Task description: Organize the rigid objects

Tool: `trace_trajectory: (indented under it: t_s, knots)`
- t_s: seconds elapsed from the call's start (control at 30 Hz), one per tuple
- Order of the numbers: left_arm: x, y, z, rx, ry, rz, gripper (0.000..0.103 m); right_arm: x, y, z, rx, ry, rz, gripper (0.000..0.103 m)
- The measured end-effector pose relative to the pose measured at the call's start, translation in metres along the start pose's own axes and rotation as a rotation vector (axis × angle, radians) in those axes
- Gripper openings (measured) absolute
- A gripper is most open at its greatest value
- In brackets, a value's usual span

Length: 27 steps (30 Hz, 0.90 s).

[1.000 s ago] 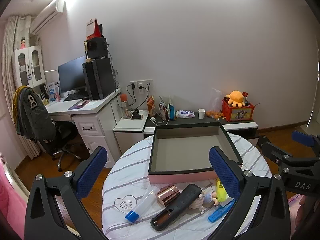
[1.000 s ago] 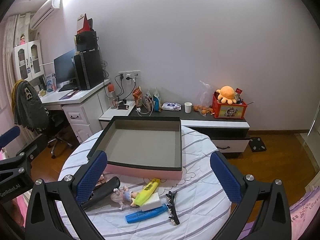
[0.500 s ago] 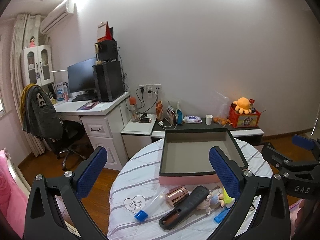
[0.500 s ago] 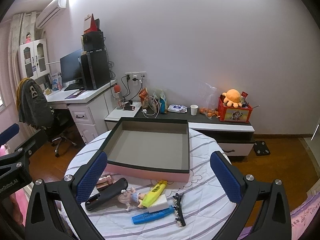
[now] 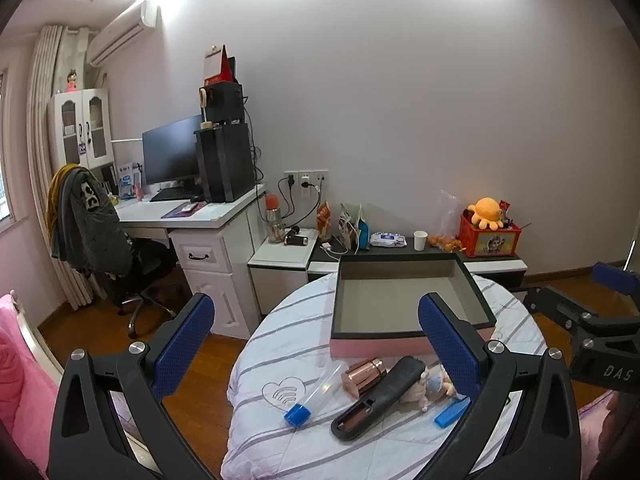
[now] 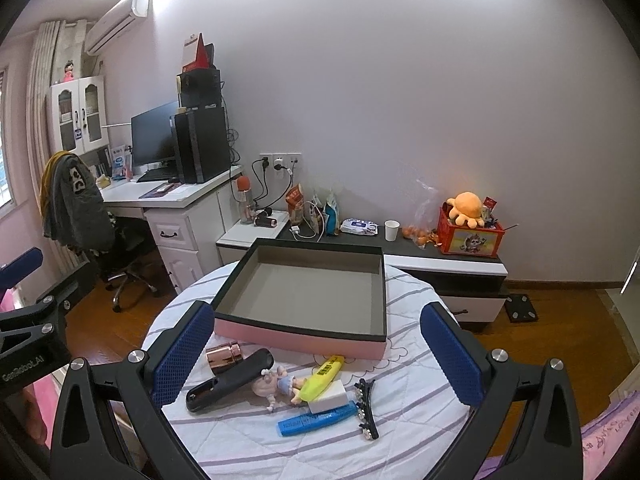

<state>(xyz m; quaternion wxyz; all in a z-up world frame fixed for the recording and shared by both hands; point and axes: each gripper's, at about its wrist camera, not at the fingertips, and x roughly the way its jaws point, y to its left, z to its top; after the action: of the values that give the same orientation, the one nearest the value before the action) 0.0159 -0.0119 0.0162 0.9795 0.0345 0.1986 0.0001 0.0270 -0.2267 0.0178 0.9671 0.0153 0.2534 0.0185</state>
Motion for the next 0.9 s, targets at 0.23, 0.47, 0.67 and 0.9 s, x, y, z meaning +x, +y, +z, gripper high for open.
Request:
trace_trajectory:
  t_s: [0.23,0.47,0.67,0.9]
  knots:
    - [0.003,0.007,-0.014,0.008,0.037,0.006,0.103,-0.003,-0.004,-0.015,0.015,0.017,-0.004,0.103]
    - [0.025,0.017,-0.037,0.029,0.111,0.016,0.103,0.013,-0.01,-0.04,0.021,0.088,-0.001,0.103]
    - [0.046,0.018,-0.057,0.04,0.168,0.004,0.103,0.031,-0.012,-0.058,0.024,0.127,-0.008,0.103]
    - [0.085,0.016,-0.089,0.071,0.269,-0.035,0.103,0.064,-0.033,-0.091,0.059,0.234,-0.061,0.103]
